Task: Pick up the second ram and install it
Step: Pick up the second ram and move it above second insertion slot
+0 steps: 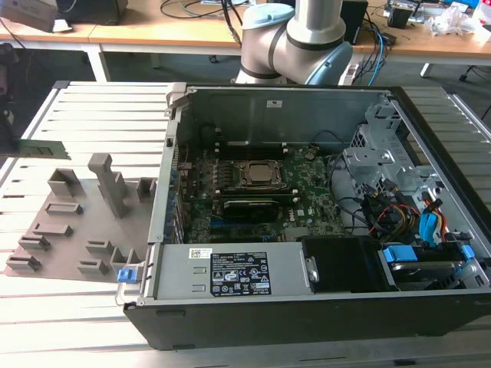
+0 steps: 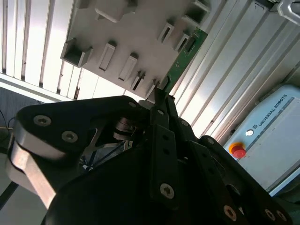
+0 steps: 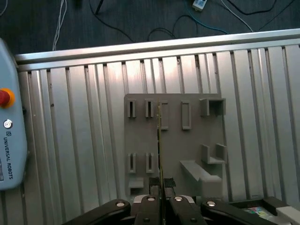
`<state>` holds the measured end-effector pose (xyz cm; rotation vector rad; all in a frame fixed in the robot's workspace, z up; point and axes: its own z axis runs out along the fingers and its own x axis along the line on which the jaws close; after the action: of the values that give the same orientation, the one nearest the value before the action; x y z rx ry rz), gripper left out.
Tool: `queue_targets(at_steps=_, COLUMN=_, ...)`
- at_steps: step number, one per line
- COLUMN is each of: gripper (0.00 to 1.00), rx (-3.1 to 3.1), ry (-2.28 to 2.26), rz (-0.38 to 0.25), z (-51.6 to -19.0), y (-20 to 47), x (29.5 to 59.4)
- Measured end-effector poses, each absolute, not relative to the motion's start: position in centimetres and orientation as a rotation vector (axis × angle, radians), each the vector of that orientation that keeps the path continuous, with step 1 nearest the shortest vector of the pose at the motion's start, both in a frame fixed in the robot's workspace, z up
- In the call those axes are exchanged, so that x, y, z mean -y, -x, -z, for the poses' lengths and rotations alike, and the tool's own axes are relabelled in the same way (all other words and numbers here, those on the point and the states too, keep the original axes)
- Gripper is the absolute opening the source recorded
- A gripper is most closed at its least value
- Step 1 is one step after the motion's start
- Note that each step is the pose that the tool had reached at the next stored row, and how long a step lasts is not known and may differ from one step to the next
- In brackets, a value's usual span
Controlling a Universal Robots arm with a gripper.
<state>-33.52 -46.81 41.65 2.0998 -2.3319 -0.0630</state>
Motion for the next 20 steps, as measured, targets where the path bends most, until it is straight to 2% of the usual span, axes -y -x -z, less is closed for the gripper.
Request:
queue_targets(at_steps=13, gripper=0.14, rx=2.239, ry=-2.196, rz=0.063, z=-41.6, y=30.2, x=46.7)
queue_targets(at_steps=20, gripper=0.14, rx=2.238, ry=-2.197, rz=0.063, z=-41.6, y=24.0, x=46.6)
